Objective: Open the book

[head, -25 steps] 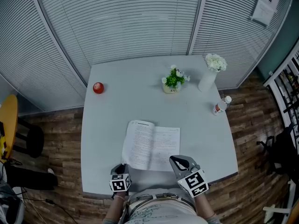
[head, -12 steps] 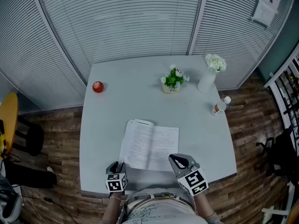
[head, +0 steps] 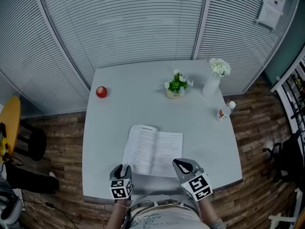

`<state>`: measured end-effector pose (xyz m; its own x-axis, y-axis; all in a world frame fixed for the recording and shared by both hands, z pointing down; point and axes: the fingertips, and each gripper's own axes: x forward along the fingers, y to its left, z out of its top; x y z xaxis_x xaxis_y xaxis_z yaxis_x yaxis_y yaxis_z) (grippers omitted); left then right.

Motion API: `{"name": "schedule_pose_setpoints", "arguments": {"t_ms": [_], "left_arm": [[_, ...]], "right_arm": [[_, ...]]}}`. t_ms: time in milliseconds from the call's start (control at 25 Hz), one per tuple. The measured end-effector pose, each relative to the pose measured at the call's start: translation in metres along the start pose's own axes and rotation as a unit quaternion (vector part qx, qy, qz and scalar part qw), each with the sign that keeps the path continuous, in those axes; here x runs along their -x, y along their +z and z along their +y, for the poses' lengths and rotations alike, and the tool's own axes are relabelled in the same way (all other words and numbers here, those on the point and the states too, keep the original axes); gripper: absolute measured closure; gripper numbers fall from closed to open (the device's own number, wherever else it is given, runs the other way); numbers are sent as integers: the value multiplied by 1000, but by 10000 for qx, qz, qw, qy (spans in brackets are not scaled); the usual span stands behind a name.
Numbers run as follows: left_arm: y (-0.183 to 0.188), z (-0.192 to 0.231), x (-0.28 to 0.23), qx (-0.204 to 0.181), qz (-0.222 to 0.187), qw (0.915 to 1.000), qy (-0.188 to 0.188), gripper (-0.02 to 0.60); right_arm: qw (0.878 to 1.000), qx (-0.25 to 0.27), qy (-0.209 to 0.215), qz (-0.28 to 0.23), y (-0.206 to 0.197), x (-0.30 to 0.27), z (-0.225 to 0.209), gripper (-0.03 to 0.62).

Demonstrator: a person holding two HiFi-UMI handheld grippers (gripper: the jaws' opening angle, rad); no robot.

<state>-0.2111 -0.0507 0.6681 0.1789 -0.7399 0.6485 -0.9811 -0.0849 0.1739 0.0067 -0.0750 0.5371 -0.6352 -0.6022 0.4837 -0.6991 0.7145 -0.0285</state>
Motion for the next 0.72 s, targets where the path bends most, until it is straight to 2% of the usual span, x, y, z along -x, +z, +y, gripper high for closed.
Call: {"name": "schedule_pose_setpoints", "arguments": {"t_ms": [200, 400, 600, 720], "left_arm": [[14, -37, -7, -176, -82, 9987, -461, 433], [29, -70, -6, -186, -190, 9955, -909, 437], [49, -105, 1, -447, -354, 9903, -1266, 465], [61, -121, 4, -446, -513, 9880, -1384, 495]], "right_arm": [[9999, 73, 127, -23, 6, -8, 1, 589], [9999, 77, 137, -43, 8, -9, -2, 589], [9998, 14, 202, -38, 5, -5, -2, 589], [9996, -8, 275, -80, 4, -4, -1, 589]]}}
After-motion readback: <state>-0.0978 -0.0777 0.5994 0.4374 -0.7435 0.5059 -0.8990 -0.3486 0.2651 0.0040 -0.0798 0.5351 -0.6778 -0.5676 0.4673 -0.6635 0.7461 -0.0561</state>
